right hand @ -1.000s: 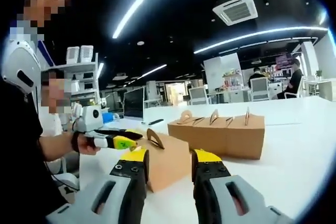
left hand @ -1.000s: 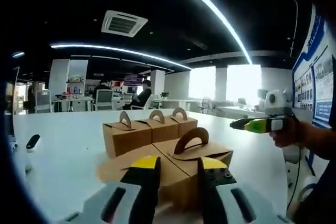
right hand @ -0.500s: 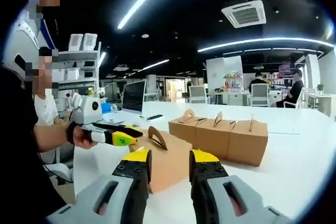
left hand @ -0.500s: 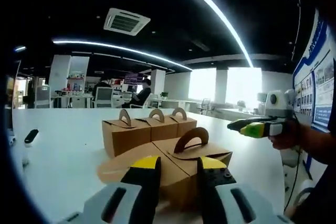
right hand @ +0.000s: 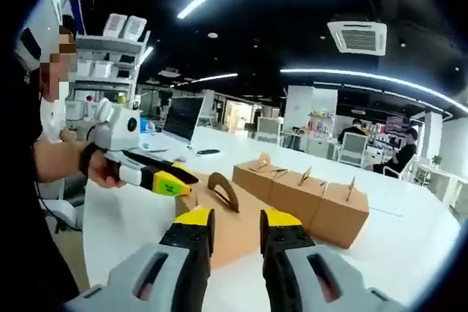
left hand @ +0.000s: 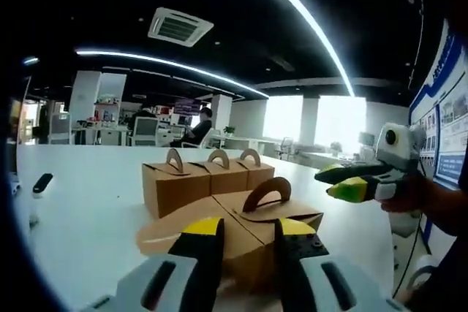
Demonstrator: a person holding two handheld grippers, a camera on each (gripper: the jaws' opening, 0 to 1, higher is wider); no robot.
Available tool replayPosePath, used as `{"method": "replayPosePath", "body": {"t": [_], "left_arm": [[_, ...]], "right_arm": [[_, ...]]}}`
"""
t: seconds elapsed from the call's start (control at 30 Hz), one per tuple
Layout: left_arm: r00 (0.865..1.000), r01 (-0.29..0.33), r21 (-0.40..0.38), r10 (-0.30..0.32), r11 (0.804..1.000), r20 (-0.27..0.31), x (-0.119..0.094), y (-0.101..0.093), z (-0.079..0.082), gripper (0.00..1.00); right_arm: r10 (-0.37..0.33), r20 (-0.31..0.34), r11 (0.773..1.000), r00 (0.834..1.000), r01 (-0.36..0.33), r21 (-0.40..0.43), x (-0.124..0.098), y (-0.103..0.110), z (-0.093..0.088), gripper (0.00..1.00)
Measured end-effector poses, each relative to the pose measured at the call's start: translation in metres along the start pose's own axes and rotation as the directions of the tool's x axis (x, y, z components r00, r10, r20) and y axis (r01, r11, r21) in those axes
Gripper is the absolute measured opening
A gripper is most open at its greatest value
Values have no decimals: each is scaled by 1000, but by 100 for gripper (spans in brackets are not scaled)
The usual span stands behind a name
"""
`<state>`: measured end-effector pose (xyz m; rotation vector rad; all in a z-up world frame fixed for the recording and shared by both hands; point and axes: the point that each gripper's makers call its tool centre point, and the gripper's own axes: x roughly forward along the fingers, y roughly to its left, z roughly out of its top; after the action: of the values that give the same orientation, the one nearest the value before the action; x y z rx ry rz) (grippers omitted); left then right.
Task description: Pick up one paper box from the group, open the paper box, and remove the item inside
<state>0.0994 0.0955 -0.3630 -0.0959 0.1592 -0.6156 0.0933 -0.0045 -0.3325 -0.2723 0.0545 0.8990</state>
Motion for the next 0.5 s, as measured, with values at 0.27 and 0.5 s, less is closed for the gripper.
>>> {"method": "replayPosePath", "body": {"t": [0.27, 0.5], "left_arm": [[1000, 1, 13, -1, 1000, 5, 0, 5, 0, 30], [1000, 8, 0, -8, 1000, 10, 1, 6, -1, 30]], "right_arm": [[-4, -56, 985, 998, -5, -173, 13, 15, 5, 23], [-12, -69, 970, 998, -5, -241, 20, 24, 6, 22]]}}
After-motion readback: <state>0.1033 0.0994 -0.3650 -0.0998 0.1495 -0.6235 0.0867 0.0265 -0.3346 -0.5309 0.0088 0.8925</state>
